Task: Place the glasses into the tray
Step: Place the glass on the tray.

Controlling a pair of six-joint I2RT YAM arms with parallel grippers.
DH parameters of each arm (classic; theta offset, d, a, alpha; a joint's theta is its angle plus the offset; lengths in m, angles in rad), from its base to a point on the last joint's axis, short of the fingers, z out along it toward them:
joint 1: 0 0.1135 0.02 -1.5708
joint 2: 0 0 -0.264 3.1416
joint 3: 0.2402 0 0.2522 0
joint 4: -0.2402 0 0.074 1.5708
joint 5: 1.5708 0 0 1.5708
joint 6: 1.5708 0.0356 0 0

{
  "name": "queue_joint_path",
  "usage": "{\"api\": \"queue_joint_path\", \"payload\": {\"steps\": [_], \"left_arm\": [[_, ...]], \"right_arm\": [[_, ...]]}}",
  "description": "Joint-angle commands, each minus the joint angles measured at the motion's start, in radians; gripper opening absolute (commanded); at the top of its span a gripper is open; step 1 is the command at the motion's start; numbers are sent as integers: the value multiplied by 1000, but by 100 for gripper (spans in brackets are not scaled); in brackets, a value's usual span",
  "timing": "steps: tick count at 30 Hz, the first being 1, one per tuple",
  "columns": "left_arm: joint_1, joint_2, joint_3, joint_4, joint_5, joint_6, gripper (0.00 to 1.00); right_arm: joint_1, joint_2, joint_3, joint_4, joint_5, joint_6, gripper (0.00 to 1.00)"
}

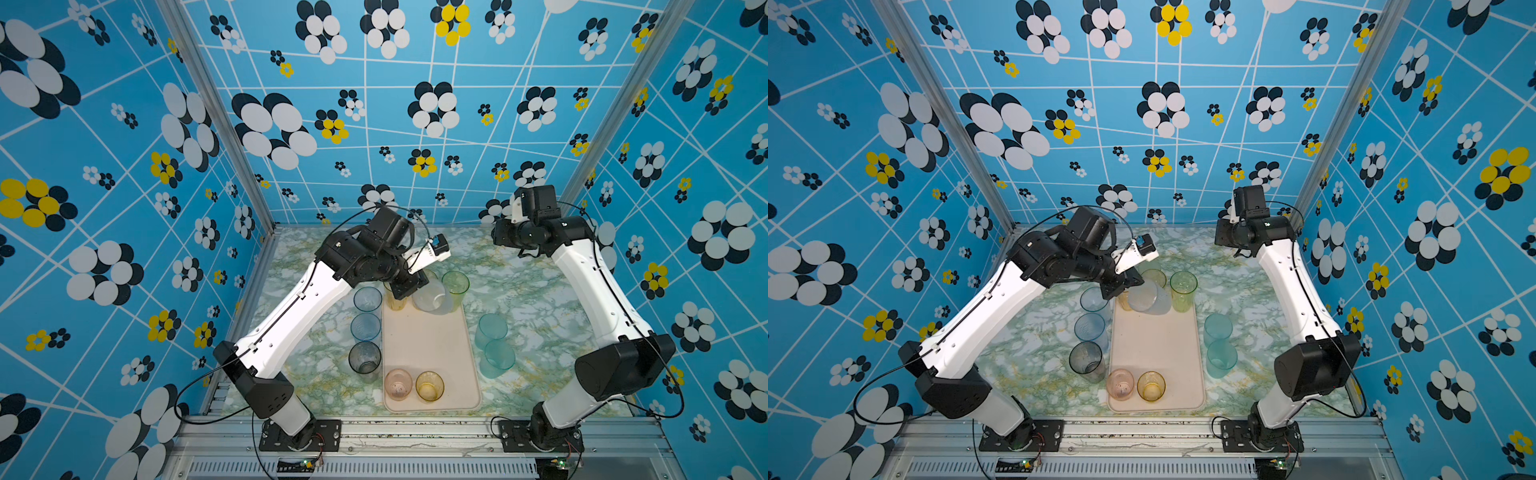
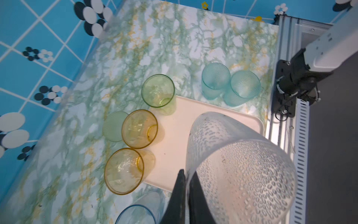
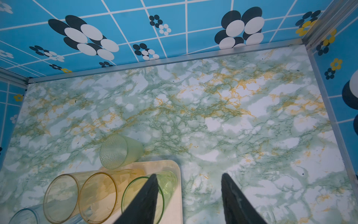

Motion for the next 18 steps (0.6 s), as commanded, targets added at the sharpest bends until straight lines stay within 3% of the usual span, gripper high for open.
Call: {"api": "queue_joint_path", "payload": {"steps": [1, 10, 18], "left_arm": [[-75, 7, -14, -42, 43, 71, 5], [-246, 142, 2, -95, 29, 128, 5], [-329, 256, 5, -87, -18, 147, 5]], "right_arm": [[-1, -1, -9, 49, -29, 39, 55], [-1, -33, -64, 79, -68, 36, 55], [0, -77, -127, 110, -73, 25, 55]]}}
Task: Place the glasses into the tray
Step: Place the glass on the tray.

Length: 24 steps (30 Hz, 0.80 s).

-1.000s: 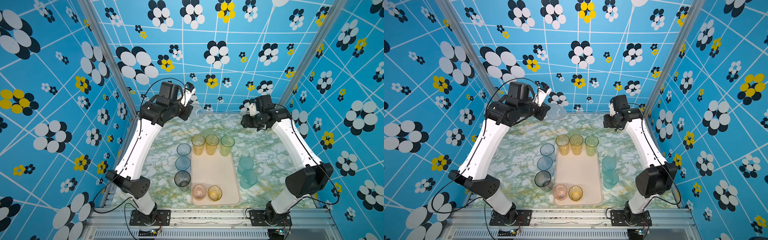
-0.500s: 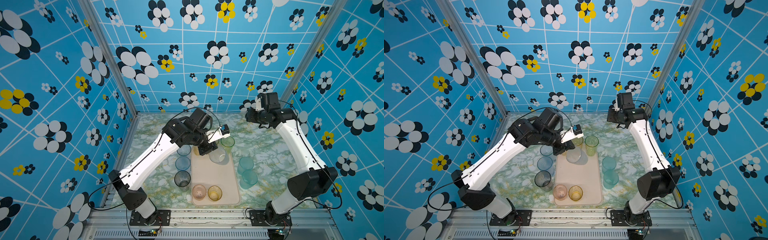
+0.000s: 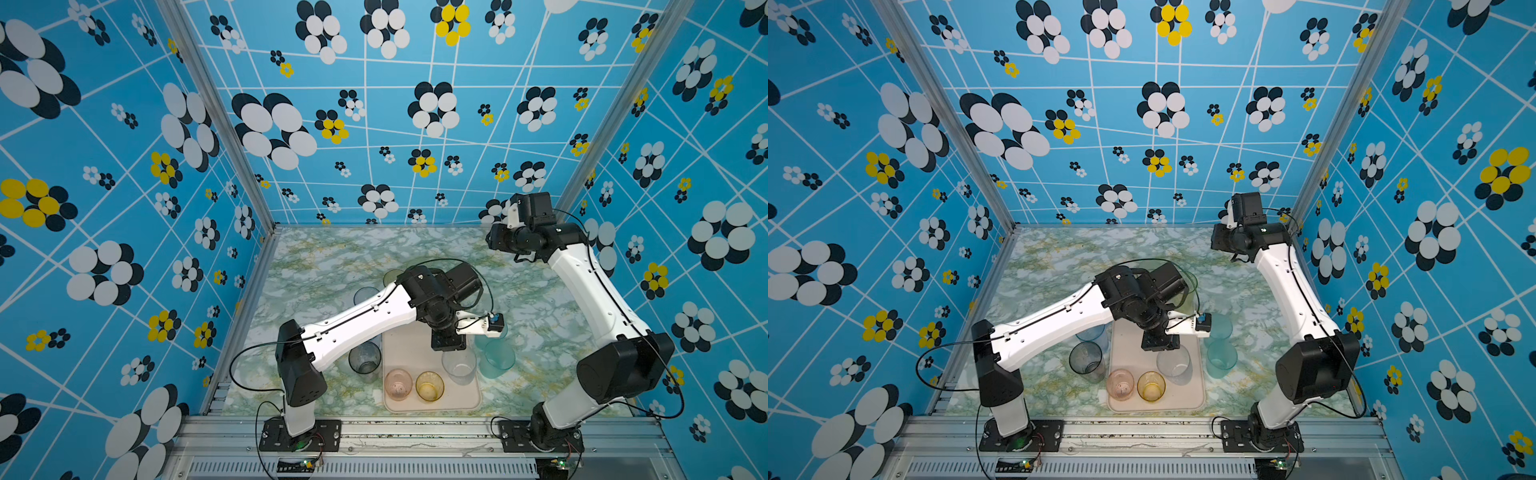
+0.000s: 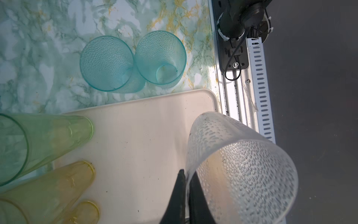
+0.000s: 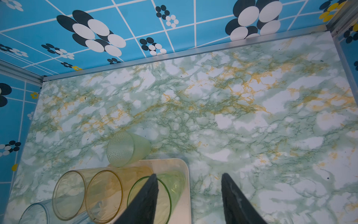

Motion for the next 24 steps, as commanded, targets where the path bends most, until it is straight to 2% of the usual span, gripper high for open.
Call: {"api": "queue_joint_path", "payload": {"steps": [1, 15, 24], "left_arm": [[-18, 32, 6, -2, -5, 26, 5], [-75, 189, 6, 41, -83, 36, 5], [-93, 211, -30, 103, -119, 35, 5]], "right_arm": [[0, -51, -23, 36, -13, 3, 55], [-1, -69, -78, 78, -44, -3, 55], [-2, -81, -128, 93, -51, -9, 55]]}}
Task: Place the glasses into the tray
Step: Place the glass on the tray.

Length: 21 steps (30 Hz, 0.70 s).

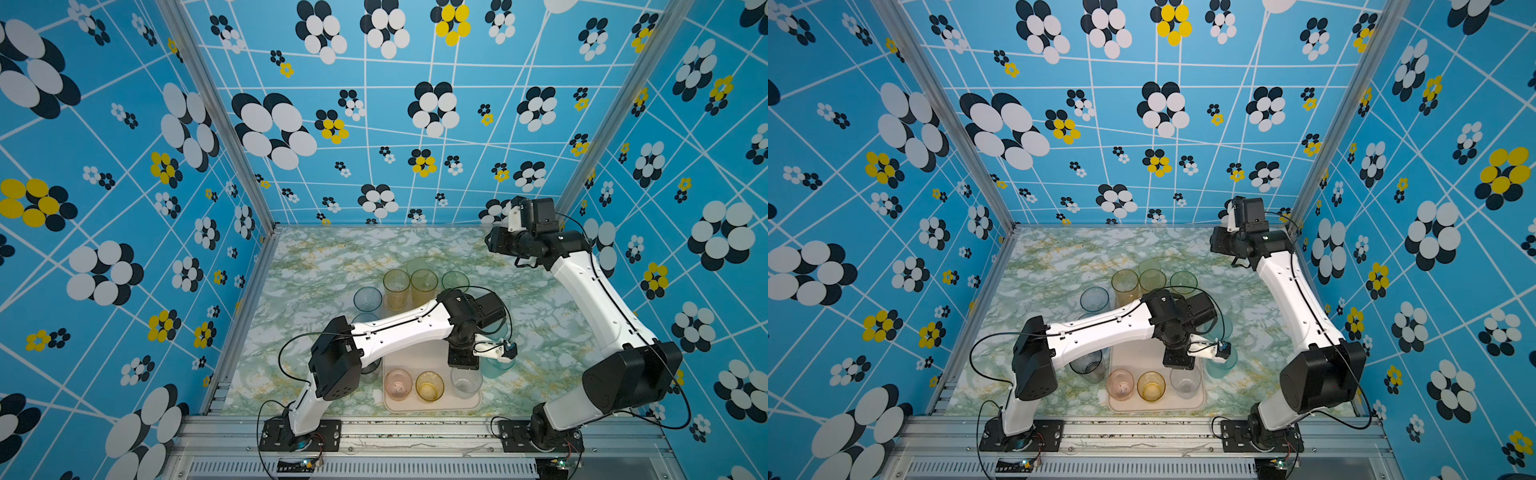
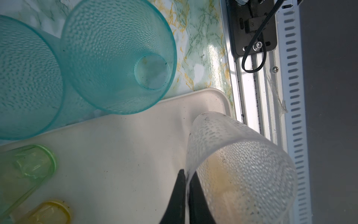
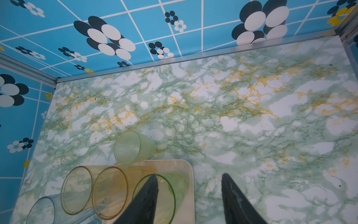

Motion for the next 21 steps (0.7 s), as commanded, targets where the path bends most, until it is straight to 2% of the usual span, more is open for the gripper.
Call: {"api": "queue_joint_path", "payload": {"steps": [1, 21], "left_arm": [[-13, 15, -28, 27, -24, 15, 6], [-45, 74, -37, 26, -89, 15, 6]], "right_arm": [[-2, -29, -30, 17, -19, -8, 55], [-9, -57, -83, 38, -25, -3, 55]]}}
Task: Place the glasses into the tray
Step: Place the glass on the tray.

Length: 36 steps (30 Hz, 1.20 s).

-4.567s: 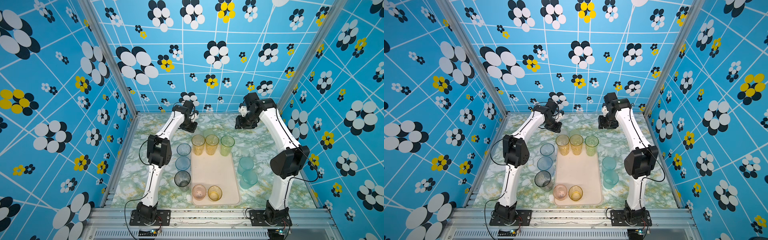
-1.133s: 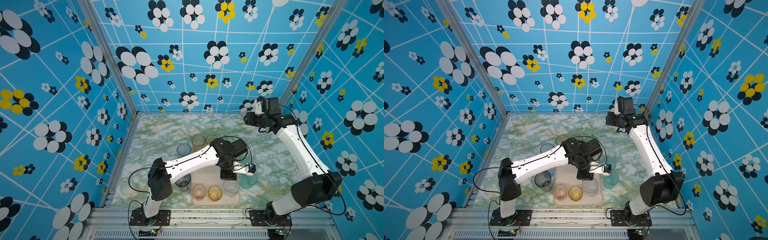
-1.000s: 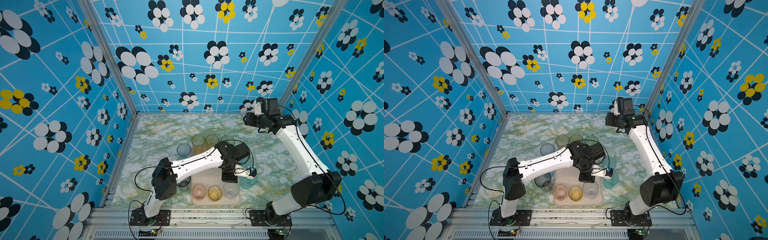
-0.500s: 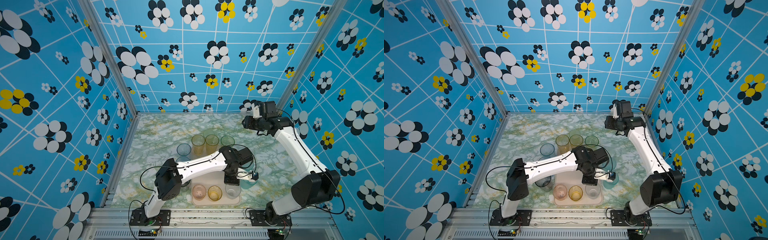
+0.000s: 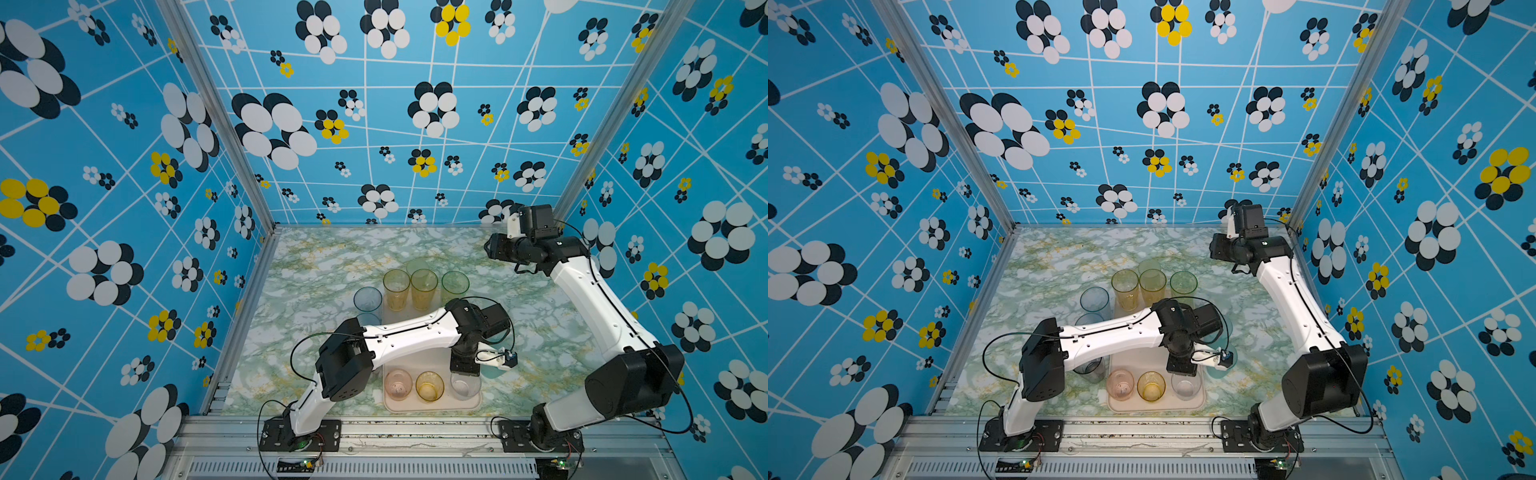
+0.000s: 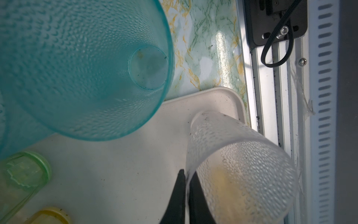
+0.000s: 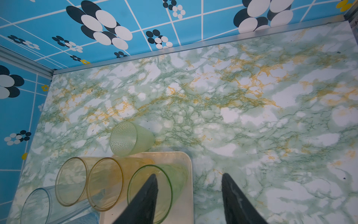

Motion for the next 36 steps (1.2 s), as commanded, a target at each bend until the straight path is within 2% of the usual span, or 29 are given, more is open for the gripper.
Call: {"api": "queue_joint_path", "payload": {"steps": [1, 10, 15, 18, 36], "left_arm": [[-11, 26, -3, -18, -18, 15, 6], [-15, 34, 12, -24, -26, 9, 14], [-15, 29, 15, -21, -30, 5, 28], [-15, 20, 16, -19, -29, 2, 33], [12, -121, -20, 5, -8, 29, 36]], "right_arm": [[-10, -28, -16, 19, -12, 0, 56], [-15, -33, -22, 23, -17, 1, 56], [-15, -33, -26, 24, -25, 2, 56], [-15, -35, -27, 24, -25, 4, 56], [-15, -10, 14, 8, -21, 1, 56]]}}
